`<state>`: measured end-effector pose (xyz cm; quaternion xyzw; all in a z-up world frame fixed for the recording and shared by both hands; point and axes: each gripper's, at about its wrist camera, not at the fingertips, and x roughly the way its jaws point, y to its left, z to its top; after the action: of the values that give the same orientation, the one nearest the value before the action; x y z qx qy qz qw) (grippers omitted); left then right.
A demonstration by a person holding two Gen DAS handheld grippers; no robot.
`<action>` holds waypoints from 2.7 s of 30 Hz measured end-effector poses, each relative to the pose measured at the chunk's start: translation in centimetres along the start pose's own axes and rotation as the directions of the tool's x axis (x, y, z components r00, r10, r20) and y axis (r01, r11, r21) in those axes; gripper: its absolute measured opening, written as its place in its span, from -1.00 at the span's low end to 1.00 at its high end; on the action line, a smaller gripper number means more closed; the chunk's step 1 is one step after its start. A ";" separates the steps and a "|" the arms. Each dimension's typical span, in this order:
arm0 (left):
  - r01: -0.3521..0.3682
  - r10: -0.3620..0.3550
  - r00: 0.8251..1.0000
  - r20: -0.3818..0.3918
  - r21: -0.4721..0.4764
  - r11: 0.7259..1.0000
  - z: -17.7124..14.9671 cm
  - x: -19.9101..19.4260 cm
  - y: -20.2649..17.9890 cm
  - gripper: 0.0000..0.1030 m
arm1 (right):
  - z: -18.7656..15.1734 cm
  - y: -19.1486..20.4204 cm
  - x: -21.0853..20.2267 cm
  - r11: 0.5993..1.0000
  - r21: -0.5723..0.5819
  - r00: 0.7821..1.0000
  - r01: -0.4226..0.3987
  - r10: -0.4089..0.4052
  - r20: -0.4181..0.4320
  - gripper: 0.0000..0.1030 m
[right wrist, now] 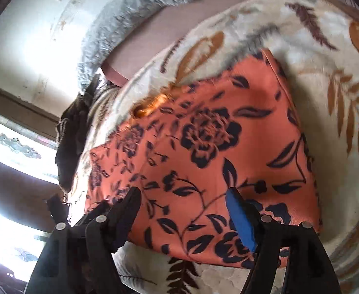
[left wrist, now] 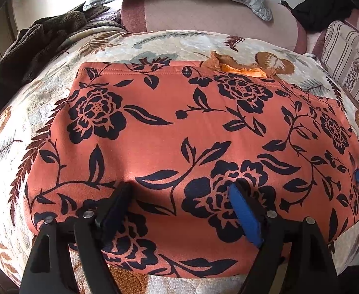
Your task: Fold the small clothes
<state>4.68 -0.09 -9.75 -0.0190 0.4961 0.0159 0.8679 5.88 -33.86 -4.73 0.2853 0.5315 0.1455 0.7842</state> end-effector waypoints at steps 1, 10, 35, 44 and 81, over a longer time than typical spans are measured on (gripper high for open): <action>-0.002 0.002 1.000 -0.006 0.002 1.000 0.0 0.0 0.0 0.62 | -0.1 -1.7 1.0 0.997 0.071 1.000 0.004 -0.004 0.000 0.37; 0.033 -0.034 0.999 -0.009 -0.063 0.997 0.2 -2.2 1.6 0.62 | -1.6 0.5 1.0 0.997 0.069 0.997 0.026 -0.031 0.076 0.68; -0.185 0.181 0.983 -0.042 -0.142 0.972 -3.0 -4.5 12.5 0.67 | -4.1 -1.5 0.5 0.999 0.037 0.976 0.005 -0.013 0.216 0.73; -0.176 0.176 0.984 -0.012 -0.139 0.974 -3.5 -6.8 11.2 0.67 | -6.0 0.0 -5.3 0.994 -0.099 0.933 0.039 -0.001 0.360 0.73; -0.021 0.021 1.000 0.015 -0.015 1.000 0.1 -1.7 -0.1 0.67 | -5.2 -5.0 -2.4 0.941 0.337 0.960 -0.041 -0.056 0.274 0.60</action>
<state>3.95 -0.21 -8.23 -0.0199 0.4897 0.0287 0.8712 -0.16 -37.55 -7.33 0.4318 0.4337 0.0070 0.7908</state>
